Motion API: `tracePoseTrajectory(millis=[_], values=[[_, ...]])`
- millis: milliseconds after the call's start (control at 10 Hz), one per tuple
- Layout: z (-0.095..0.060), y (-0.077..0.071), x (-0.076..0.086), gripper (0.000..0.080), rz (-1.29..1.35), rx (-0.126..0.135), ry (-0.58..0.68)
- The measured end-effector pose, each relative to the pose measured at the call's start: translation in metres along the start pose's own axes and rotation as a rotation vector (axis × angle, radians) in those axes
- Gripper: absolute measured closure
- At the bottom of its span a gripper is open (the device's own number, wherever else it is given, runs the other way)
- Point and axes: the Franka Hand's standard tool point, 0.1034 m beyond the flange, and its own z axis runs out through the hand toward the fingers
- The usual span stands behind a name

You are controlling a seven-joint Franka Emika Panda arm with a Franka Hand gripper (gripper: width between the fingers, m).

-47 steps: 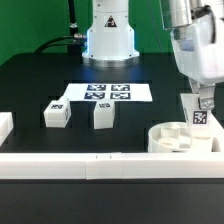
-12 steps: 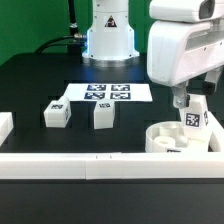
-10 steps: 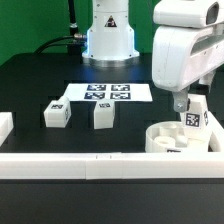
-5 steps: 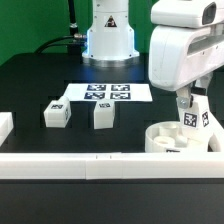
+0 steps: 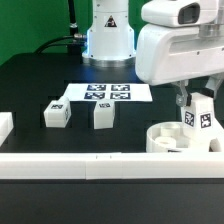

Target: Assemble stool

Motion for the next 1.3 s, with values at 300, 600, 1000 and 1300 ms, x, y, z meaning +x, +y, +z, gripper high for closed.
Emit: tracePoseTrajectory(millis=[300,600,1000,1300], values=[[0.0,-0.008,0.003,0.0466,0.346,0.011,0.011],[0.0,-0.009,0.003,0.0465,0.534,0.014,0.011],[0.0,-0.014,0.006,0.0465,0.991,0.065,0.024],[0.001,-0.024,0.009,0.0465,1.339,0.113,0.018]])
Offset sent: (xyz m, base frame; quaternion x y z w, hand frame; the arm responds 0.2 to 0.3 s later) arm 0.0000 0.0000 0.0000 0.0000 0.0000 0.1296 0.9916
